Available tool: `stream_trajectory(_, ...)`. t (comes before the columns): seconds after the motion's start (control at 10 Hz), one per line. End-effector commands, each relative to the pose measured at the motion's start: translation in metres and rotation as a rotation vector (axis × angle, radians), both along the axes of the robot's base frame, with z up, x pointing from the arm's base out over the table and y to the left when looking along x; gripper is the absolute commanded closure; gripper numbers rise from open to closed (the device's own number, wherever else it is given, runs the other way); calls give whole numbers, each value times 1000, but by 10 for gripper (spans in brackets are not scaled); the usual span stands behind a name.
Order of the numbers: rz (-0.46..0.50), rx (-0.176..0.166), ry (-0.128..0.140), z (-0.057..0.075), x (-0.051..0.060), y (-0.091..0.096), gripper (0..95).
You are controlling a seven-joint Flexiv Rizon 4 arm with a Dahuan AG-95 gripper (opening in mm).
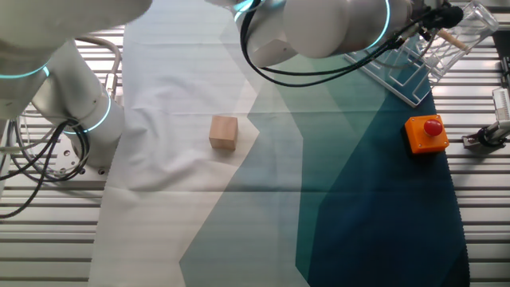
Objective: Put the cup on the cup rack
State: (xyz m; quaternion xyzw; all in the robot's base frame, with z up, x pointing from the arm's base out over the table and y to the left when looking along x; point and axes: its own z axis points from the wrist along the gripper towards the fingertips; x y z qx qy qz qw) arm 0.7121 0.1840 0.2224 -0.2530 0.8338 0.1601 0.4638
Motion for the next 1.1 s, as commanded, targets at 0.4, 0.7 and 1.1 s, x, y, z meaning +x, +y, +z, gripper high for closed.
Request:
stream_trajectory(0.4, -21, 15, -29, 0, -1, -1, 950)
stream_trajectory(0.7, -28, 14, -37, -1, -1, -1, 950)
stream_trajectory(1.1, -26, 12, -36, -2, 0, -1, 950)
